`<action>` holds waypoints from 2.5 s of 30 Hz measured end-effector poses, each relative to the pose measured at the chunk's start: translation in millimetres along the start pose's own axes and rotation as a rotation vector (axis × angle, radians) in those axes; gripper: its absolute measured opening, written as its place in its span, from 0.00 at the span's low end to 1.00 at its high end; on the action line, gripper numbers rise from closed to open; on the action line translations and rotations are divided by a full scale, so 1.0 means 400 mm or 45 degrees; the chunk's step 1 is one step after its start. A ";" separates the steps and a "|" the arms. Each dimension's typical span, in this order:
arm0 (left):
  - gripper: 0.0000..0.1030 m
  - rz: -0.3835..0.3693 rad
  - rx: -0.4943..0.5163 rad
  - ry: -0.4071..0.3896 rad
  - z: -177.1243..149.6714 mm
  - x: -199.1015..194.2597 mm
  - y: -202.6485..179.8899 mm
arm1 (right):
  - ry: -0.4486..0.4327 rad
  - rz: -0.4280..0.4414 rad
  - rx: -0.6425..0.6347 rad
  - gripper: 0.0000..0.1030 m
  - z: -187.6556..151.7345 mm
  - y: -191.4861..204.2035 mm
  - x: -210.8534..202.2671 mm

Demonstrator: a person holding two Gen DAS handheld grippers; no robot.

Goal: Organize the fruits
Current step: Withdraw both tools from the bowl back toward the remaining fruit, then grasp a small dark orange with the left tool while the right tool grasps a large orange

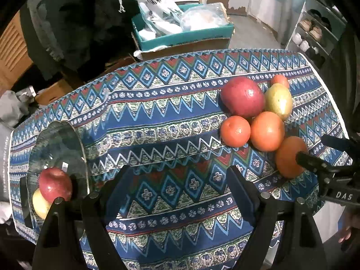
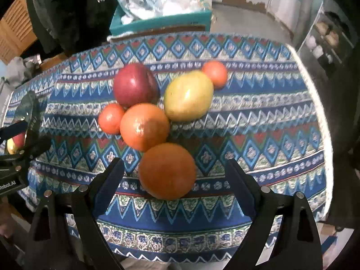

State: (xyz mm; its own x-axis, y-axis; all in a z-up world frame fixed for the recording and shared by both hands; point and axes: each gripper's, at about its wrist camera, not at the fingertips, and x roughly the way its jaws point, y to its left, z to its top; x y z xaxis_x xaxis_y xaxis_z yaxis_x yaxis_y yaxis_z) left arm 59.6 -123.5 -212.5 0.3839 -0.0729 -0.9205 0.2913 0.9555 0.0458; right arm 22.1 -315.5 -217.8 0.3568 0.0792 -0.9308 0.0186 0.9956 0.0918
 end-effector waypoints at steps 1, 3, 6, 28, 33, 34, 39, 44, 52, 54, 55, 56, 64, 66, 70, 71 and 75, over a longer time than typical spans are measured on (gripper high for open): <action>0.83 0.004 0.003 0.004 0.000 0.006 -0.003 | 0.010 0.006 0.001 0.88 -0.002 0.000 0.008; 0.83 0.009 0.008 0.013 -0.001 0.018 -0.004 | 0.034 -0.003 -0.008 0.88 -0.005 0.003 0.025; 0.83 0.011 0.009 0.032 -0.003 0.037 -0.006 | 0.064 -0.003 -0.013 0.88 -0.011 0.004 0.052; 0.83 -0.084 0.070 0.040 0.051 0.122 -0.059 | 0.040 -0.019 -0.047 0.67 -0.018 -0.004 0.086; 0.83 -0.099 0.118 0.040 0.062 0.147 -0.089 | -0.014 -0.061 -0.010 0.67 0.010 -0.039 0.058; 0.83 -0.100 0.127 0.041 0.066 0.155 -0.098 | -0.019 -0.065 0.000 0.67 0.012 -0.049 0.053; 0.83 -0.131 0.175 0.050 0.072 0.174 -0.127 | -0.035 -0.051 0.071 0.67 0.024 -0.101 0.043; 0.83 -0.127 0.207 0.072 0.075 0.202 -0.149 | -0.051 -0.036 0.094 0.67 0.043 -0.138 0.040; 0.83 -0.139 0.194 0.055 0.080 0.216 -0.149 | -0.059 -0.040 0.100 0.67 0.059 -0.139 0.051; 0.83 -0.133 0.212 0.041 0.082 0.215 -0.155 | -0.059 -0.039 0.101 0.67 0.060 -0.138 0.054; 0.83 -0.127 0.224 0.032 0.084 0.213 -0.160 | -0.058 -0.038 0.100 0.67 0.062 -0.138 0.055; 0.83 -0.124 0.233 0.023 0.087 0.213 -0.163 | -0.059 -0.037 0.100 0.67 0.065 -0.138 0.056; 0.48 -0.259 0.241 0.007 0.092 0.207 -0.164 | -0.062 -0.041 0.097 0.67 0.070 -0.131 0.059; 0.46 -0.251 0.258 0.006 0.089 0.203 -0.173 | -0.065 -0.042 0.095 0.67 0.069 -0.129 0.058; 0.45 -0.205 0.290 -0.009 0.069 0.188 -0.190 | -0.074 -0.053 0.084 0.67 0.070 -0.121 0.054; 0.45 -0.204 0.286 -0.007 0.066 0.186 -0.189 | -0.077 -0.055 0.081 0.67 0.070 -0.120 0.052; 0.45 -0.184 0.265 -0.015 0.059 0.164 -0.179 | -0.097 -0.069 0.070 0.67 0.071 -0.113 0.037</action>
State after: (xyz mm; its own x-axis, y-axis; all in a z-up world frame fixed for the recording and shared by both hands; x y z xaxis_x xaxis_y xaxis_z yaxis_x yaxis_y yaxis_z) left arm 84.4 -203.5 -267.0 0.3352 -0.2090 -0.9187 0.5176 0.8556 -0.0058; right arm 52.9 -360.8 -225.6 0.4241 0.0189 -0.9054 0.0905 0.9939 0.0631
